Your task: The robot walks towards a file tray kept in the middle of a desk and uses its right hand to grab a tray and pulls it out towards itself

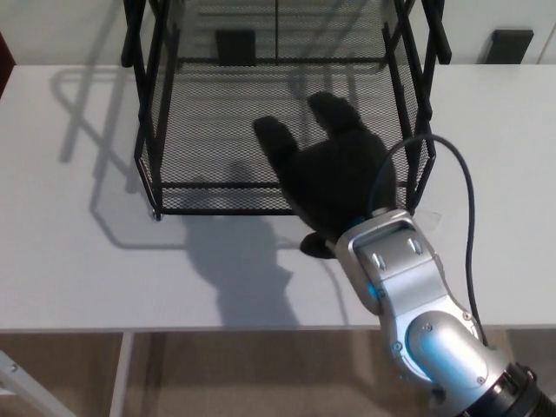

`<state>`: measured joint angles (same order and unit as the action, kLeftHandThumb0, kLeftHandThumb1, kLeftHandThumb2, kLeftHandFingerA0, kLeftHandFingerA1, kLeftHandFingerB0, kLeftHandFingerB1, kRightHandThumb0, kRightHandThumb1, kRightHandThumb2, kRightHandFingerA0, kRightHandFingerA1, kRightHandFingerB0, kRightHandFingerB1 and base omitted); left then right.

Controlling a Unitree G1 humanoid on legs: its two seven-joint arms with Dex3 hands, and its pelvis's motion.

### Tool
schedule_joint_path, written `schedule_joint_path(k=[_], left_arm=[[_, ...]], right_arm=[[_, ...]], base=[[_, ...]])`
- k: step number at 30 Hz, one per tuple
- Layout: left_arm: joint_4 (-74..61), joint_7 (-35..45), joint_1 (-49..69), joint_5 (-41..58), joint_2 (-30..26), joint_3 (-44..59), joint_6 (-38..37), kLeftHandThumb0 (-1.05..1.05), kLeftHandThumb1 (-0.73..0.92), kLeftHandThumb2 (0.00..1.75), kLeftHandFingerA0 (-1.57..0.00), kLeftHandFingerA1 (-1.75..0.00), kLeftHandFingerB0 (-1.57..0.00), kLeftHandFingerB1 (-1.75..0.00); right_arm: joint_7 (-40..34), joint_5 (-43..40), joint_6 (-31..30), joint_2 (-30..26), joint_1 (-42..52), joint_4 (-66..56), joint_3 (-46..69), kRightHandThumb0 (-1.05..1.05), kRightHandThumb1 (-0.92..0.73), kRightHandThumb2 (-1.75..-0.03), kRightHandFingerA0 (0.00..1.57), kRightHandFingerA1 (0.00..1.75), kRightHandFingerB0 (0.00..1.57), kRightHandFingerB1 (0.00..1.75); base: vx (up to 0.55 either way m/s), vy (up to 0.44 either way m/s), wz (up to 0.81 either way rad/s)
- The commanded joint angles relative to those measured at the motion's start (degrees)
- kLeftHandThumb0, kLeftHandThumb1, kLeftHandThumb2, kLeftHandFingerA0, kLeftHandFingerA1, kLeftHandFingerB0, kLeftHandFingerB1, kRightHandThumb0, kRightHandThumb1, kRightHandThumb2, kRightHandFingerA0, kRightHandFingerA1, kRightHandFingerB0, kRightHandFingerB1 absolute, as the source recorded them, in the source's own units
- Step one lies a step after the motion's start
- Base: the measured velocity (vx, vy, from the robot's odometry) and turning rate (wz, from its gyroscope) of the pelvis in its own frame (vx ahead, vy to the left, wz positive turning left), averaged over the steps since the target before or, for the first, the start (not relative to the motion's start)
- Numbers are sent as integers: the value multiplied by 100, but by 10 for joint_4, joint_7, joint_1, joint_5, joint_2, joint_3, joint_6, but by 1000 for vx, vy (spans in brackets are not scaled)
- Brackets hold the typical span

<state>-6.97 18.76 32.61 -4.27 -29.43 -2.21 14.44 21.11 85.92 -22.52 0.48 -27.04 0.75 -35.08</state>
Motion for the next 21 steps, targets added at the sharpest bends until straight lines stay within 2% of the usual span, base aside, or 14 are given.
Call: schedule_joint_path(k=[1,4,5,6,7,12,13,21], left_arm=[[5,9,0,-15,-10,-5,-42,-41,65,59,-54,-39,-35,-33],[6,7,-1,-16,-7,-4,-39,-41,64,59,-54,-39,-35,-33],[5,7,-1,-17,-7,-4,-37,-42,64,59,-53,-39,-35,-33],[4,8,-2,-18,-8,-5,-39,-41,64,59,-54,-39,-35,-33],[5,9,-3,-18,-9,-5,-39,-41,65,59,-53,-39,-34,-33],[6,15,-4,-15,-6,-2,-39,-40,65,60,-52,-39,-34,-33],[6,16,-4,-14,-5,-2,-38,-40,65,59,-54,-39,-34,-33],[0,19,-9,-17,-6,-2,-26,-39,65,60,-54,-39,-34,-33]], right_arm=[[56,29,-43,-1,-9,11,9,-69,-38,-86,3,20,8,21],[47,33,-45,-5,-9,20,7,-66,-36,-86,0,22,7,25],[47,32,-46,-5,-8,20,8,-84,-50,-59,0,34,7,28],[49,27,-46,-6,-9,21,11,-82,-51,-58,0,34,7,27],[54,24,-46,-6,-9,22,12,-69,-39,-86,3,19,6,23],[57,3,-48,-2,-2,29,19,-68,-39,-84,3,18,7,23],[58,-1,-49,-1,-1,32,21,-71,-42,-84,4,12,9,19],[57,-16,-52,3,12,44,19,-69,-40,-84,3,18,7,24]], base=[[0,0,0],[0,0,0],[0,0,0],[0,0,0],[0,0,0],[0,0,0],[0,0,0],[0,0,0]])
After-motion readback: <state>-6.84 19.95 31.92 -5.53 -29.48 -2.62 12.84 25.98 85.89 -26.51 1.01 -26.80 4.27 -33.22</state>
